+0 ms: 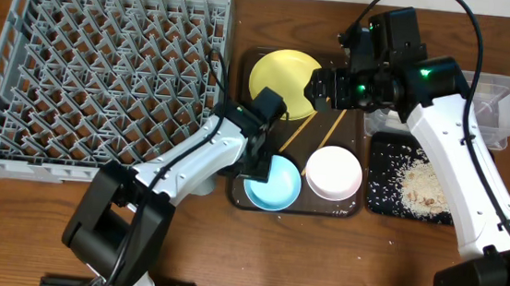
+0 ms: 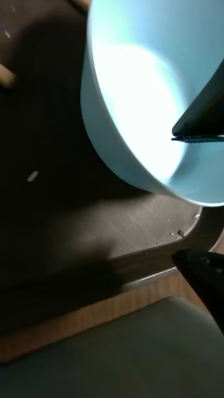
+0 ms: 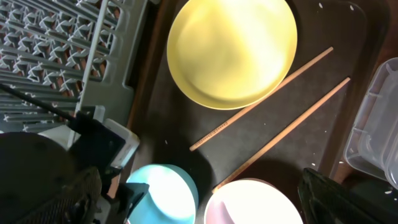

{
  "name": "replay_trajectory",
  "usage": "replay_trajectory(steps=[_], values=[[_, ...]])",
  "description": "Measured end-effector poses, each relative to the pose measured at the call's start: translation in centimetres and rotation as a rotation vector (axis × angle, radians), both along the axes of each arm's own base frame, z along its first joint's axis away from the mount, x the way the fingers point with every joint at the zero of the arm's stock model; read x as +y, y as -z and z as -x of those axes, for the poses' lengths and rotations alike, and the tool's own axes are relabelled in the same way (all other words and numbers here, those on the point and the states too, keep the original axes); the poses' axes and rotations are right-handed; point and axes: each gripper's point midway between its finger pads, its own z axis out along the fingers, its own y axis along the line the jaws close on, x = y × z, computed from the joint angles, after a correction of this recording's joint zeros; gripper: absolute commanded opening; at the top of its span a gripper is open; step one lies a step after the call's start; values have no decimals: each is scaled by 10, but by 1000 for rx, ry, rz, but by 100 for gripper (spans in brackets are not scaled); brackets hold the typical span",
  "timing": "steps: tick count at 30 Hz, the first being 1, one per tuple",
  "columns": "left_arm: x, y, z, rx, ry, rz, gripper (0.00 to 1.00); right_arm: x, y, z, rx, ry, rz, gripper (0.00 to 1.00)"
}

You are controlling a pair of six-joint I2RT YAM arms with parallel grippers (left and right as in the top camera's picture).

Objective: Sort waste into correct bins and load items into the dishwasher
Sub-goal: 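Grasp the blue bowl rim with the left gripper and lift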

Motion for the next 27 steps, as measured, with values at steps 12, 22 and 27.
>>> replay_trajectory(steps=[12,22,27], values=[[0,9,1,4,2,1,27,0,0,0,-1,0,-1,99],[3,17,6,14,-12,-4,8,1,-2,-3,-15,0,-5,99],[2,17,7,20,-10,1,7,-1,-4,-8,-30,8,-11,98]])
